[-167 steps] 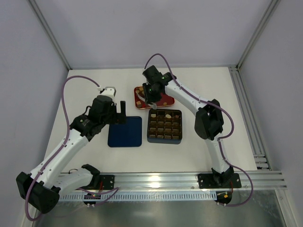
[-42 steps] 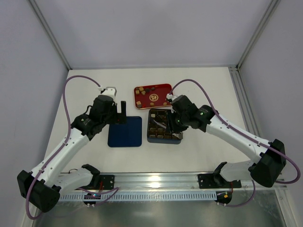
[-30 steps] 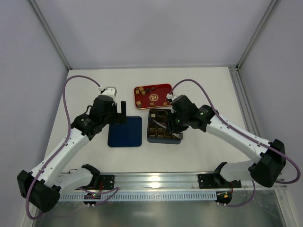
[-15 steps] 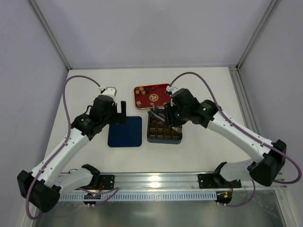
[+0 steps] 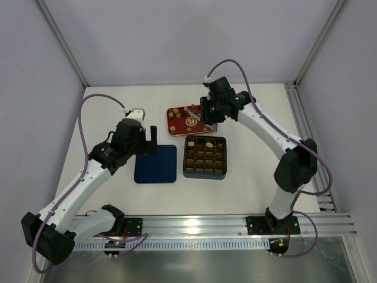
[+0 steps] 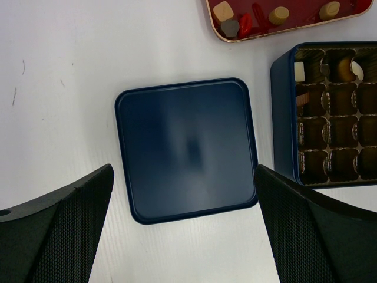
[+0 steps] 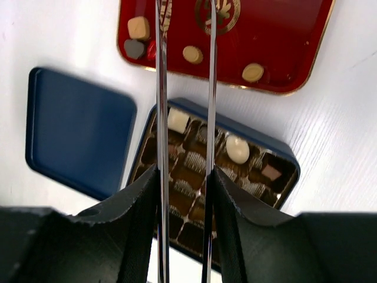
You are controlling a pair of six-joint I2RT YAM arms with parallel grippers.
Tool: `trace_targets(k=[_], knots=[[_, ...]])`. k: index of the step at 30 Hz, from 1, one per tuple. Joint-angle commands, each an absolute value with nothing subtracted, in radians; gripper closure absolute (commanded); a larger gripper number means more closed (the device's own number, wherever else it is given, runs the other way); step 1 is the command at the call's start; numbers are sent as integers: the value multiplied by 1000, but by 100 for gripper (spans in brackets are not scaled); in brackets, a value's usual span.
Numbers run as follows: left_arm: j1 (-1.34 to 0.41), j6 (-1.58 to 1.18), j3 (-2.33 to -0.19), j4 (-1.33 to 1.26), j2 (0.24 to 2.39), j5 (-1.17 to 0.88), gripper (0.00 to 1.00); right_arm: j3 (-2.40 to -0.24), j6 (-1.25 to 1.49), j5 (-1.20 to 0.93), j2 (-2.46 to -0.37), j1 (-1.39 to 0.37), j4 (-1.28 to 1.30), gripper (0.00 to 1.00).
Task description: Pack the chocolate
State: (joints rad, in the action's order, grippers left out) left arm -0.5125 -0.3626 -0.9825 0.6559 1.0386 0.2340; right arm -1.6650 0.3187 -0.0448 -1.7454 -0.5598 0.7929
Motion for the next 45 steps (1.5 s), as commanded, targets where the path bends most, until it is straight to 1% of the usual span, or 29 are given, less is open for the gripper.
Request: trace_targets(k=[1,5,9,25,36,37,39,45], knots=[[-515,-365,-997,647,1023,227,0,-1776,295,-61,-1827,-535,775,59],[-517,-362,-999,647,1026,226,0,-1903,287,-64,-1936,-528,790,58],[-515,-364,-999,647,1026,227,0,-1963,291,-75,-2002,-526,795,59],[-515,-364,-997,647,1029,226,0,-1979,305,-69,-2075,-535,778,54],[-514,-362,-996,647,1034,226,0,-2008,307,-49,-2118,-558,787,56],[-515,-362,-997,647,1034,225,0,-2011,310,-49,-2121,-558,787,58],[-514,-360,-996,647,1034,226,0,-2013,310,-48,-2129,-557,790,60],[-515,-360,-997,647,1035,225,0,-2010,318,-35,-2137,-558,795,60]])
